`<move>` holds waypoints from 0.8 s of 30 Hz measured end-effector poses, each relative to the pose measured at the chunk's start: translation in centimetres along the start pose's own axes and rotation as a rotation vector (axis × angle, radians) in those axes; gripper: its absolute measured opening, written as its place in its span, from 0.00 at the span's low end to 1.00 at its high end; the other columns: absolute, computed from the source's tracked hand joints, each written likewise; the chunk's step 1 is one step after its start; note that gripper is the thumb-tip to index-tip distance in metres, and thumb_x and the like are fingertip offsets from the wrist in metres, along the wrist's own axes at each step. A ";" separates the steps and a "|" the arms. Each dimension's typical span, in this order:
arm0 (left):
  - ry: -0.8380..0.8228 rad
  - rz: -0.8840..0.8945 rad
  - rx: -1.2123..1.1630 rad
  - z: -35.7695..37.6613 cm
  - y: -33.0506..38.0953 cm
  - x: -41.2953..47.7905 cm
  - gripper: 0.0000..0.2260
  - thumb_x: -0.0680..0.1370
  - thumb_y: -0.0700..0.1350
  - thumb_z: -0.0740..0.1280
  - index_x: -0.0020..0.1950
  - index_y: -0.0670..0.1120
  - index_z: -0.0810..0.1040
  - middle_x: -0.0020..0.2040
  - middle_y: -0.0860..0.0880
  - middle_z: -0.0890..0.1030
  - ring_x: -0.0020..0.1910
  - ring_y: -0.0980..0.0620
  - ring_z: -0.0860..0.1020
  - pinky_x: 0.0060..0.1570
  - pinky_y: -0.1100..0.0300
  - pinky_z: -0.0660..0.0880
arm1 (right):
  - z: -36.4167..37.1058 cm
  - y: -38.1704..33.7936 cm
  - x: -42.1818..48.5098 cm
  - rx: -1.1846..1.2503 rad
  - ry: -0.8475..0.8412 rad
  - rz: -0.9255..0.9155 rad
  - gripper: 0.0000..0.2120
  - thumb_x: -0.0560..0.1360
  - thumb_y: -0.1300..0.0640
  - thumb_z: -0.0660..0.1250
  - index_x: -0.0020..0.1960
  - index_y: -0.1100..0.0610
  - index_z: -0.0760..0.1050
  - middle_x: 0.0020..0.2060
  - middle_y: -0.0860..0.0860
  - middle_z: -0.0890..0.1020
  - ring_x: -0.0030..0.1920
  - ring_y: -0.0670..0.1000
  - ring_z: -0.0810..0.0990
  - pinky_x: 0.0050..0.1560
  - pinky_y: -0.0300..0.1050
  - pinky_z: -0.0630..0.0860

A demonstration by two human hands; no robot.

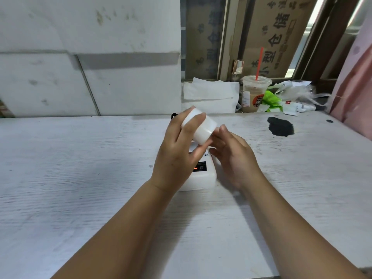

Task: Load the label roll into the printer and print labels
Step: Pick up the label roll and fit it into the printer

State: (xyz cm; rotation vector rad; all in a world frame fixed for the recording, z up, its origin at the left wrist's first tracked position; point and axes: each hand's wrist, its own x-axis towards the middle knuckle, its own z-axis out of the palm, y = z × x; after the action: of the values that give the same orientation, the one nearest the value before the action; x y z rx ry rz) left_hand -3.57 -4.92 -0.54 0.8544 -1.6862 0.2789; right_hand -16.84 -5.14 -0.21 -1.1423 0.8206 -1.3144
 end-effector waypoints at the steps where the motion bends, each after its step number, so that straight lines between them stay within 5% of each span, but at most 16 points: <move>1: -0.019 -0.018 -0.015 0.1 0.0 -0.1 0.21 0.71 0.41 0.73 0.60 0.45 0.68 0.57 0.36 0.77 0.59 0.48 0.71 0.60 0.70 0.67 | -0.1 0.0 0.0 0.027 -0.005 -0.004 0.13 0.77 0.50 0.60 0.45 0.54 0.81 0.39 0.48 0.85 0.42 0.45 0.83 0.46 0.38 0.74; 4: -0.103 -0.098 -0.068 0.2 0.1 -0.4 0.23 0.70 0.41 0.73 0.61 0.46 0.67 0.58 0.37 0.76 0.59 0.51 0.70 0.55 0.69 0.70 | -0.2 0.1 0.0 0.108 0.006 -0.011 0.10 0.76 0.52 0.63 0.47 0.56 0.80 0.43 0.54 0.82 0.47 0.52 0.78 0.50 0.45 0.70; 8: -0.180 -0.166 -0.060 0.4 0.1 -0.6 0.25 0.69 0.41 0.75 0.61 0.47 0.67 0.56 0.39 0.77 0.57 0.53 0.71 0.57 0.77 0.63 | -0.5 0.1 0.1 0.166 -0.004 -0.010 0.14 0.79 0.60 0.59 0.45 0.53 0.83 0.38 0.49 0.85 0.39 0.47 0.81 0.41 0.40 0.73; 12: -0.188 -0.340 -0.045 0.5 0.2 -0.6 0.23 0.69 0.44 0.76 0.61 0.41 0.75 0.53 0.40 0.78 0.48 0.53 0.75 0.49 0.84 0.61 | -0.2 0.1 0.0 0.061 -0.021 -0.020 0.11 0.77 0.63 0.62 0.49 0.52 0.81 0.40 0.47 0.86 0.41 0.44 0.84 0.44 0.37 0.79; 18: -0.306 -0.453 -0.086 0.5 0.2 -0.5 0.20 0.71 0.42 0.72 0.63 0.45 0.76 0.57 0.47 0.76 0.51 0.60 0.72 0.48 0.82 0.64 | 0.0 1.1 0.3 -0.165 0.025 -0.110 0.13 0.69 0.56 0.73 0.53 0.46 0.80 0.48 0.48 0.86 0.52 0.49 0.84 0.55 0.47 0.79; 21: -0.357 -0.482 -0.088 0.5 0.3 -0.6 0.21 0.73 0.41 0.69 0.66 0.47 0.73 0.57 0.52 0.70 0.44 0.66 0.69 0.43 0.85 0.62 | 0.5 1.5 0.3 -0.210 0.070 -0.130 0.20 0.62 0.49 0.75 0.54 0.45 0.80 0.52 0.50 0.85 0.55 0.51 0.83 0.59 0.55 0.78; 24: -0.382 -0.501 -0.120 0.5 0.4 -0.7 0.21 0.74 0.40 0.68 0.66 0.46 0.72 0.56 0.52 0.68 0.43 0.70 0.70 0.38 0.85 0.63 | 0.7 1.6 0.0 -0.324 0.110 -0.167 0.20 0.65 0.49 0.74 0.56 0.46 0.80 0.52 0.48 0.85 0.54 0.47 0.83 0.57 0.50 0.80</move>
State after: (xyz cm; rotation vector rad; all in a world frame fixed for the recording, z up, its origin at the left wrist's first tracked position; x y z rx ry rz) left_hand -4.18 -4.68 -1.21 1.2590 -1.7437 -0.3435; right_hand -15.67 -5.22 -1.50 -1.4266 1.0656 -1.4249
